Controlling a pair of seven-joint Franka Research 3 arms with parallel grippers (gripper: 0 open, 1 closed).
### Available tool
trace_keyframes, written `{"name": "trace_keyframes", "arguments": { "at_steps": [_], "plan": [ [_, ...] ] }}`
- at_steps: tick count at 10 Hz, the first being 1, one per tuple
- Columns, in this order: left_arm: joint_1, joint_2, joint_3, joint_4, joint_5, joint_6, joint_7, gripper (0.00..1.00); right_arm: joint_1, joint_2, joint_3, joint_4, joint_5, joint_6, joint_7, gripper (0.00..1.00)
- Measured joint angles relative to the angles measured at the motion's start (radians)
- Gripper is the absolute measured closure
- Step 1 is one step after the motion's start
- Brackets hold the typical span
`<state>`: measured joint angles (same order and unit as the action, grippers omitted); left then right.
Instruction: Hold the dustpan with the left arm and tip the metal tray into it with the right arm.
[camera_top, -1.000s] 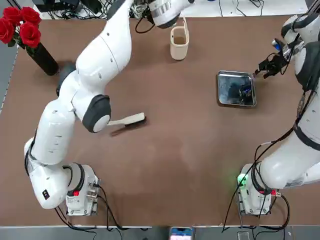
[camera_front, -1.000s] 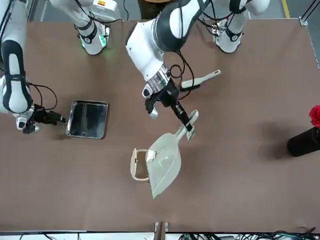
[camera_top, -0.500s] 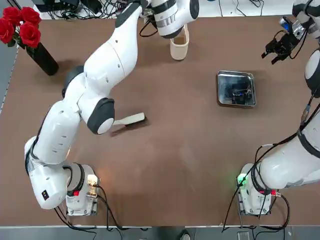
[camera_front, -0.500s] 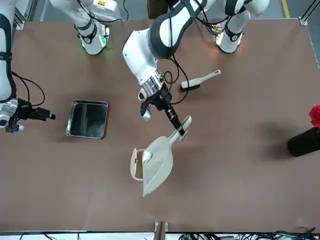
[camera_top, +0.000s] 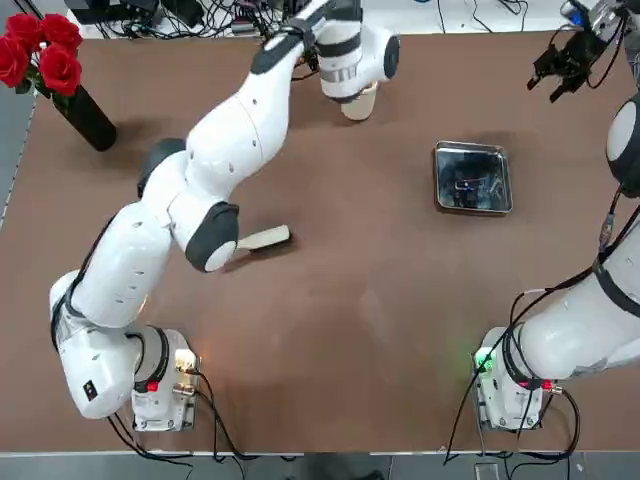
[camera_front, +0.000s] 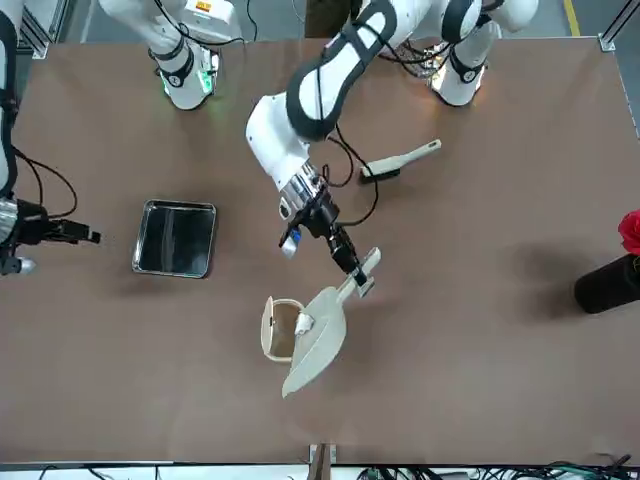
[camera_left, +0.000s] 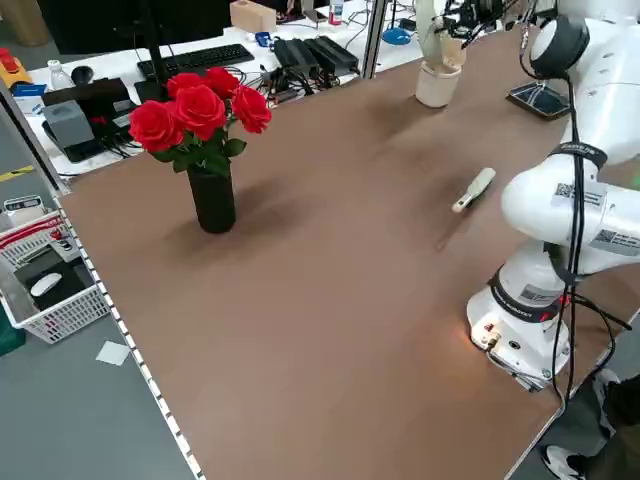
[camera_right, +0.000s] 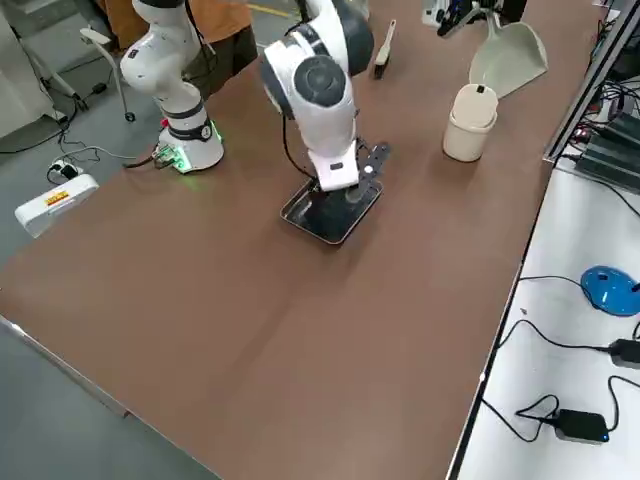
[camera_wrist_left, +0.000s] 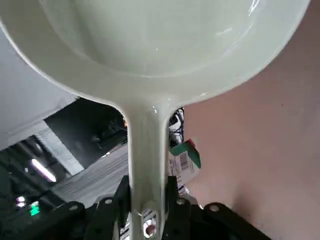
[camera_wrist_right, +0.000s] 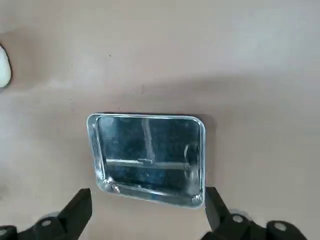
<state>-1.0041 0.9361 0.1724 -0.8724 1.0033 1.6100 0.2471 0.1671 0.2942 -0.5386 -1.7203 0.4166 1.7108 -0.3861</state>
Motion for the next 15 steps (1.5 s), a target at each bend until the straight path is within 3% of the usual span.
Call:
{"name": "trace_keyframes", "arguments": {
  "at_steps": [2,4,6,10,15],
  "plan": [
    [-0.015,0.0,0.001,0.007,0.009,0.002,0.003,0.68,-0.001,-0.063,0.056,0.054,-0.127,-0.029,0.117,0.0],
    [-0.048,0.0,0.001,0.007,0.031,0.0,0.005,0.68,-0.002,-0.159,0.124,0.06,-0.209,-0.052,0.238,0.0],
    [-0.075,0.0,0.001,0.007,0.093,-0.008,0.005,0.68,-0.002,-0.206,0.14,0.068,-0.235,-0.06,0.258,0.0],
    [-0.078,0.0,0.003,0.007,0.172,-0.019,0.005,0.68,-0.002,-0.212,0.164,0.123,-0.261,-0.059,0.26,0.0],
    [-0.075,-0.003,0.003,0.008,0.154,-0.072,0.007,0.68,-0.003,-0.213,0.226,0.165,-0.322,-0.057,0.296,0.0]
  ]
}}
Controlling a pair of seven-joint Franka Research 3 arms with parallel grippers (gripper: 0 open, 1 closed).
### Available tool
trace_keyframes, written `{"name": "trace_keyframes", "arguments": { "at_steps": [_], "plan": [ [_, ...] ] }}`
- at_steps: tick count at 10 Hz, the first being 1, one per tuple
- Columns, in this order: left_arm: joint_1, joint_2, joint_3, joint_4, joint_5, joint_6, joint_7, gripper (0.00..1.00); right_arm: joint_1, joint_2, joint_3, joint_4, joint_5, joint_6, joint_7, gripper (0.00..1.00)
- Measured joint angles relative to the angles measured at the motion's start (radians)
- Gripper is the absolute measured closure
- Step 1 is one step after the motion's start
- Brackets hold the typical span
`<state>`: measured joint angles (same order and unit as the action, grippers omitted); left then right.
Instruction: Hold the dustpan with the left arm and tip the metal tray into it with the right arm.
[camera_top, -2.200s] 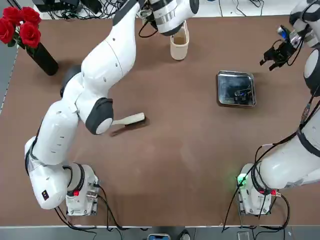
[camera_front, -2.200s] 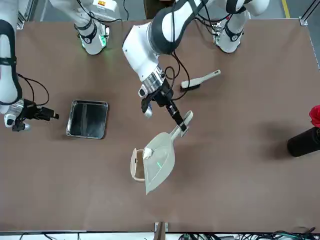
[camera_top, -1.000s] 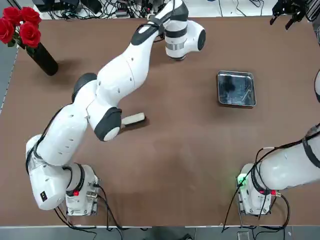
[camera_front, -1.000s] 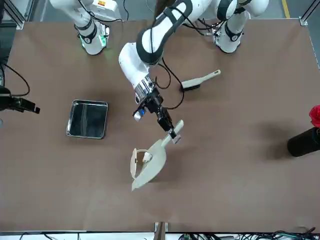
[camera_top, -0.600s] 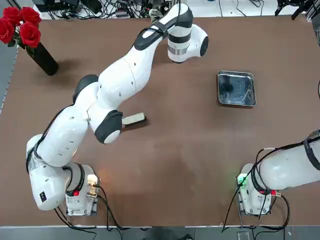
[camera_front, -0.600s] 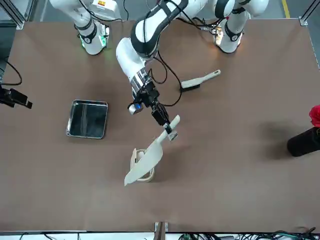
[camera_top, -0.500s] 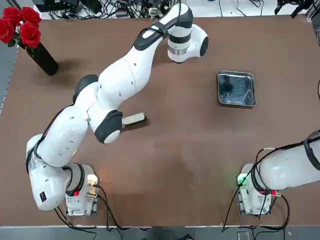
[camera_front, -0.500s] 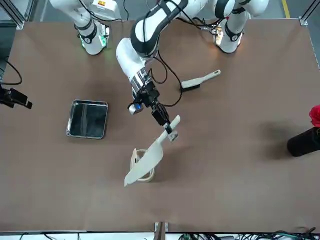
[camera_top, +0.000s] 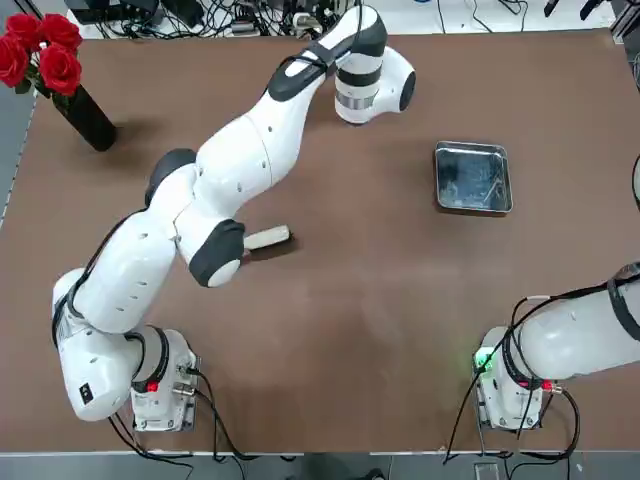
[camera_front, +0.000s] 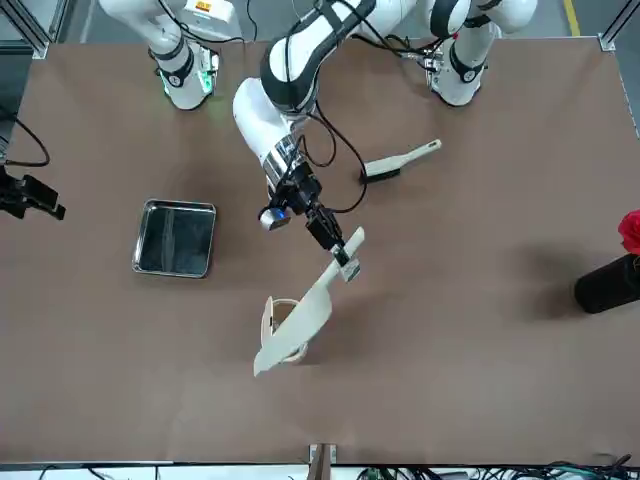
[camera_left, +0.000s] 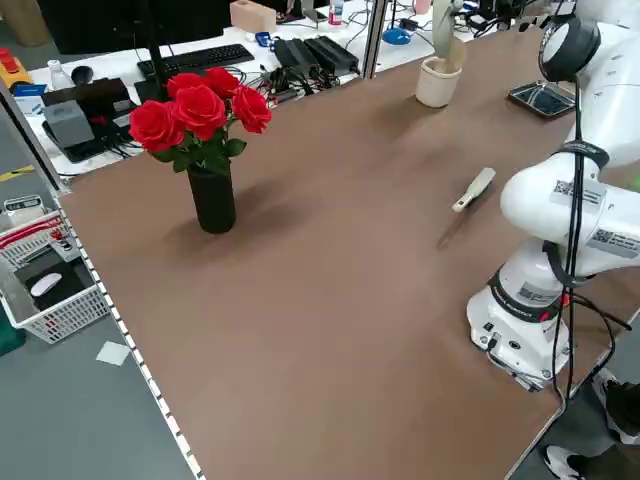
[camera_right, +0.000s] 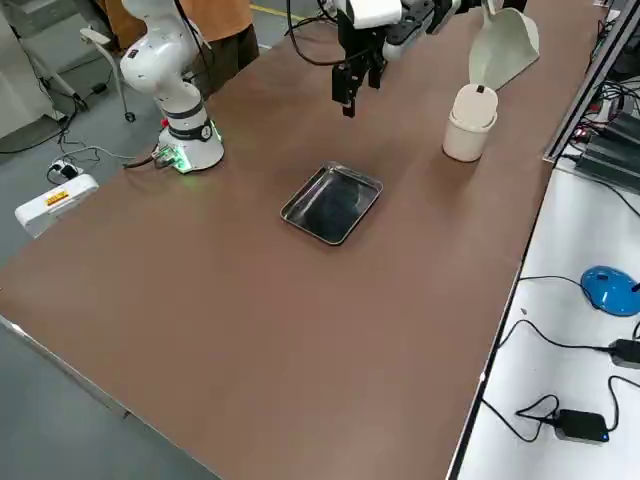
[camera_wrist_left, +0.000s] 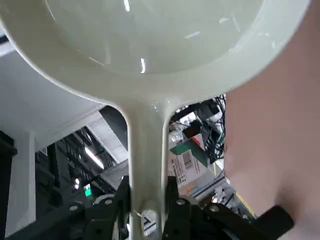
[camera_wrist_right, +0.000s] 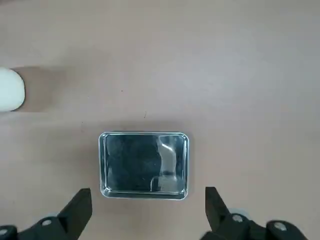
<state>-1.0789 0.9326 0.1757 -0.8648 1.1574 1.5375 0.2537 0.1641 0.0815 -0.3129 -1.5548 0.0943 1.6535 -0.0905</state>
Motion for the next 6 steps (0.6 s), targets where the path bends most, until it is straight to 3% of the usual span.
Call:
{"name": "trace_keyframes", "arguments": {
  "at_steps": [2,6],
  "plan": [
    [0.009,-0.016,0.0,0.001,-0.078,-0.017,0.011,0.68,-0.019,-0.013,0.04,0.003,-0.032,-0.004,0.01,0.0],
    [0.073,-0.125,0.001,-0.001,-0.277,-0.043,0.174,0.68,-0.185,-0.05,0.264,-0.012,-0.076,-0.039,0.056,0.0]
  ]
}}
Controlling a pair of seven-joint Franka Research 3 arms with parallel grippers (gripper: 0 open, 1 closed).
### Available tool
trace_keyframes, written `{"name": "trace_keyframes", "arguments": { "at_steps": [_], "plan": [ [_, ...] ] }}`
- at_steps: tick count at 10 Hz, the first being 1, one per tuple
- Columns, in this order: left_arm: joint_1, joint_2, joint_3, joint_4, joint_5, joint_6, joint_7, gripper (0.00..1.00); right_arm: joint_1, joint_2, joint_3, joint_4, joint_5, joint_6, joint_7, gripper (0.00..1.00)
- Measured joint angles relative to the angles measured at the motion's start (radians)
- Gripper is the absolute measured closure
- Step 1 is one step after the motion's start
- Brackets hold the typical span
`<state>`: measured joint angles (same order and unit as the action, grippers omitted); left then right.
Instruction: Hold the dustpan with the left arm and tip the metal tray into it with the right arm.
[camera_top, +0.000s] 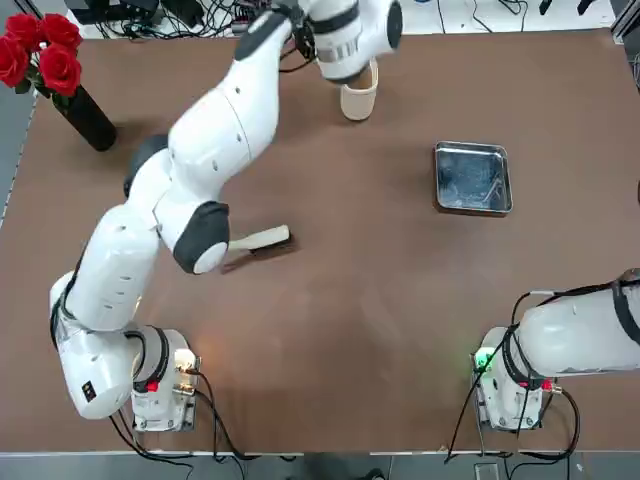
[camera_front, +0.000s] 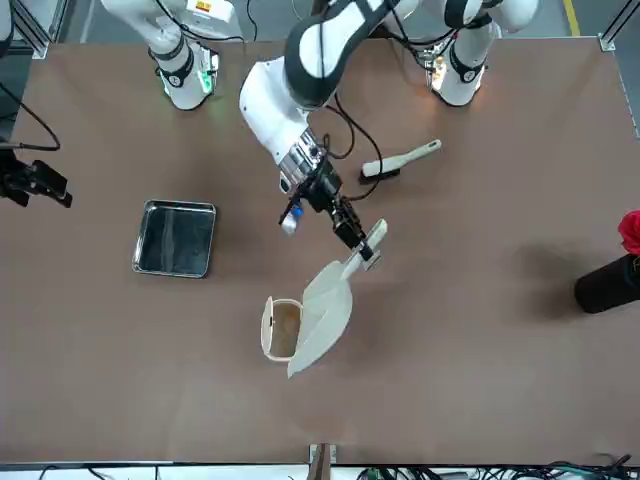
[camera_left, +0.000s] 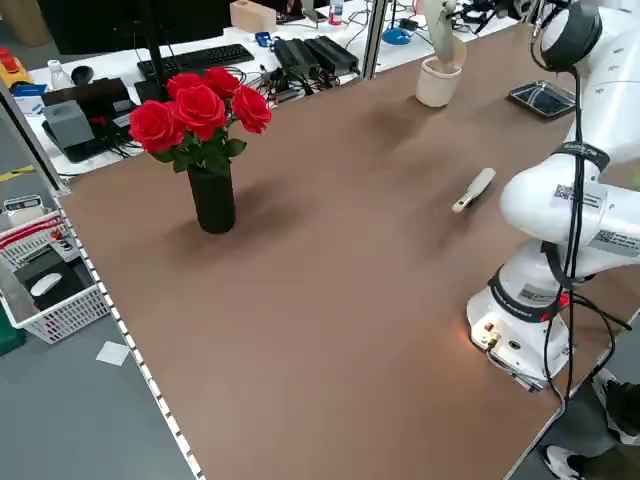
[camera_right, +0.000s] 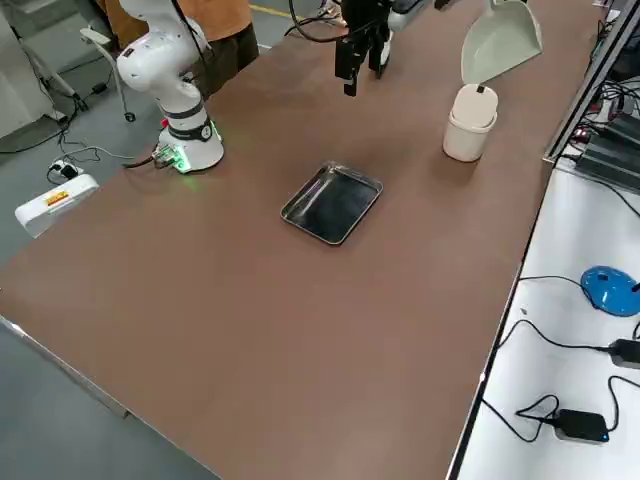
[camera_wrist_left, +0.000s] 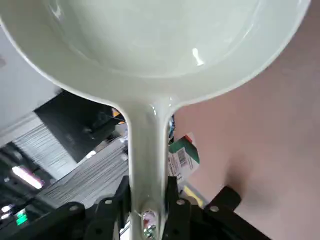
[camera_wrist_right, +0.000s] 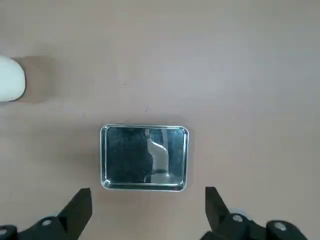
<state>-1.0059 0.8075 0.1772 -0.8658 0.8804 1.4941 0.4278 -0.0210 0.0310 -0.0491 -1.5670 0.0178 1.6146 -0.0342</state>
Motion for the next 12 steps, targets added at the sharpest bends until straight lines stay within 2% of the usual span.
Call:
{"name": "trace_keyframes", "arguments": {
  "at_steps": [2,4,5,6,8,9,10,11,12],
  "plan": [
    [0.043,-0.041,0.001,-0.002,-0.128,-0.005,0.09,0.68,-0.042,-0.003,0.049,-0.005,-0.001,-0.006,0.0,0.0],
    [0.132,-0.075,-0.007,-0.005,-0.252,-0.005,0.209,0.68,-0.058,-0.015,0.085,-0.006,-0.014,-0.028,0.012,0.0],
    [0.198,-0.097,-0.048,-0.012,-0.286,-0.004,0.265,0.68,-0.059,-0.03,0.092,-0.008,-0.016,-0.046,0.025,0.0],
    [0.289,-0.124,-0.139,-0.029,-0.298,-0.004,0.304,0.68,-0.059,-0.045,0.096,-0.011,-0.017,-0.057,0.032,0.0],
    [0.498,-0.165,-0.368,-0.086,-0.299,0.011,0.339,0.68,-0.059,-0.062,0.1,-0.016,-0.018,-0.059,0.043,0.0],
    [0.58,-0.177,-0.45,-0.119,-0.3,0.037,0.351,0.68,-0.059,-0.062,0.1,-0.016,-0.019,-0.059,0.044,0.0],
    [0.642,-0.194,-0.508,-0.177,-0.3,0.088,0.363,0.68,-0.059,-0.062,0.099,-0.017,-0.02,-0.058,0.045,0.0],
    [0.688,-0.232,-0.537,-0.284,-0.311,0.191,0.367,0.68,-0.06,-0.062,0.099,-0.018,-0.02,-0.058,0.046,0.0],
    [0.712,-0.293,-0.535,-0.428,-0.343,0.315,0.367,0.68,-0.061,-0.062,0.099,-0.019,-0.02,-0.057,0.047,0.0]
  ]
}}
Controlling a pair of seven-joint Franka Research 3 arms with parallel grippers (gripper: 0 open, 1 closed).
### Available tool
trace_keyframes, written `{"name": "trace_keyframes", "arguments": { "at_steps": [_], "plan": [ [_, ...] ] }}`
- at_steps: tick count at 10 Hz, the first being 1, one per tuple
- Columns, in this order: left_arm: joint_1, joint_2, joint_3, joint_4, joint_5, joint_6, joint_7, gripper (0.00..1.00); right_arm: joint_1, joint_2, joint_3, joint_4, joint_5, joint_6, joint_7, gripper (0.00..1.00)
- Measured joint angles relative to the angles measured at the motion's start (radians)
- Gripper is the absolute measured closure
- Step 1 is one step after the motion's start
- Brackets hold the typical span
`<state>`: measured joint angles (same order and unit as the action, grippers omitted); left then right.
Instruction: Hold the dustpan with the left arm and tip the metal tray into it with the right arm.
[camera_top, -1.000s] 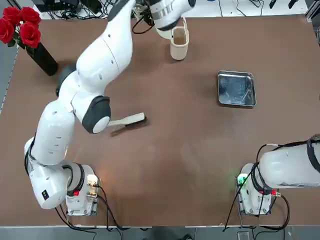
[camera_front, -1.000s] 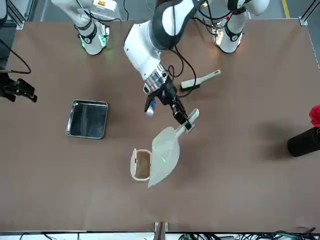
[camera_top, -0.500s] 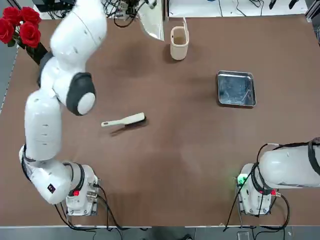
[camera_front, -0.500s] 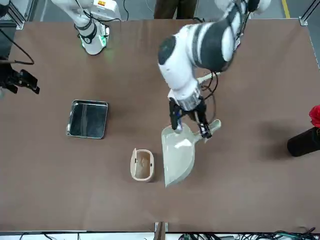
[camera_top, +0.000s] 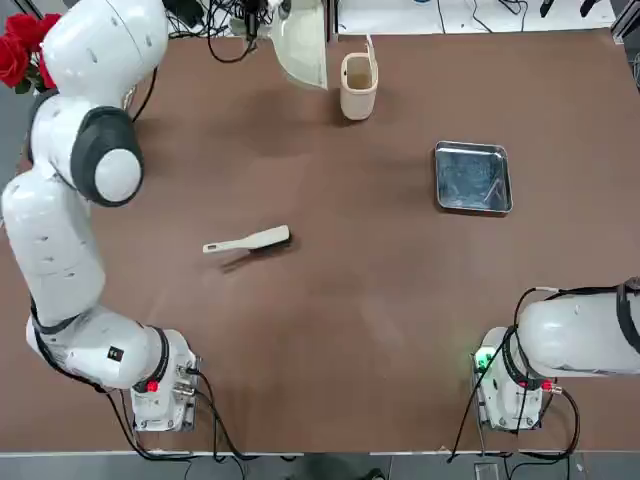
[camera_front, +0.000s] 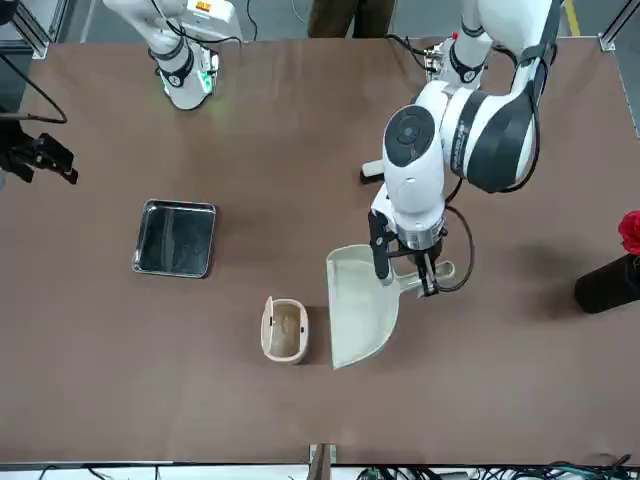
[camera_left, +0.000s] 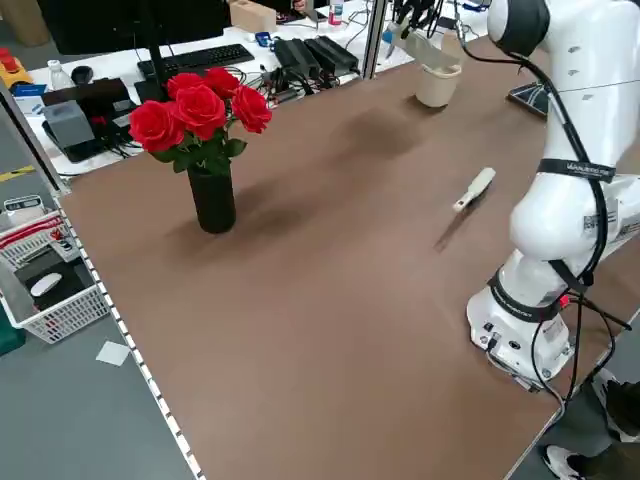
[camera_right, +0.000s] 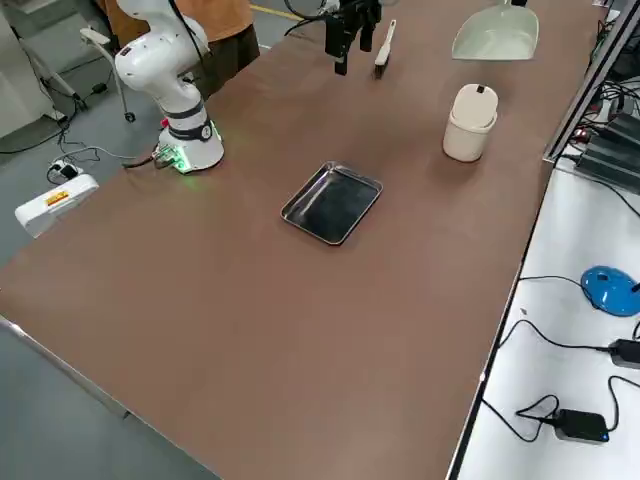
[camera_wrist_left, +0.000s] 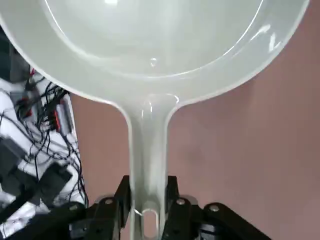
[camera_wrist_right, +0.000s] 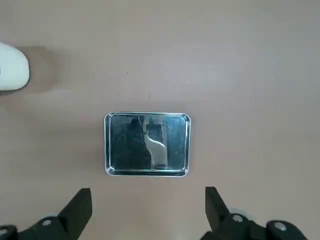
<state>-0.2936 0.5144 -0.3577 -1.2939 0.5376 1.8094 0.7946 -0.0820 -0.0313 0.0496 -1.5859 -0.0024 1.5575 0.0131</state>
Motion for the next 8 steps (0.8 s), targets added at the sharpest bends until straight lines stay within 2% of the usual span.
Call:
{"name": "trace_keyframes", "arguments": {
  "at_steps": [1,2,3,5,6,8],
  "plan": [
    [0.015,-0.068,0.016,-0.142,-0.036,0.088,0.013,0.68,0.0,0.0,0.0,-0.002,0.0,0.0,0.002,0.0],
    [0.038,-0.125,0.03,-0.248,-0.079,0.124,0.044,0.68,0.0,0.0,0.001,-0.005,0.0,0.0,0.002,0.0],
    [0.094,-0.164,0.023,-0.318,-0.12,0.141,0.096,0.68,0.0,0.0,0.001,-0.008,0.0,0.0,0.003,0.0],
    [0.241,-0.206,-0.033,-0.421,-0.162,0.201,0.209,0.68,0.0,0.0,0.001,-0.009,0.0,0.001,0.003,0.0],
    [0.274,-0.219,-0.043,-0.477,-0.172,0.246,0.243,0.68,0.0,0.0,0.001,-0.009,0.0,0.001,0.004,0.0],
    [0.276,-0.239,-0.043,-0.592,-0.173,0.336,0.247,0.68,0.0,0.0,0.001,-0.009,0.0,0.002,0.004,0.0]
  ]
}}
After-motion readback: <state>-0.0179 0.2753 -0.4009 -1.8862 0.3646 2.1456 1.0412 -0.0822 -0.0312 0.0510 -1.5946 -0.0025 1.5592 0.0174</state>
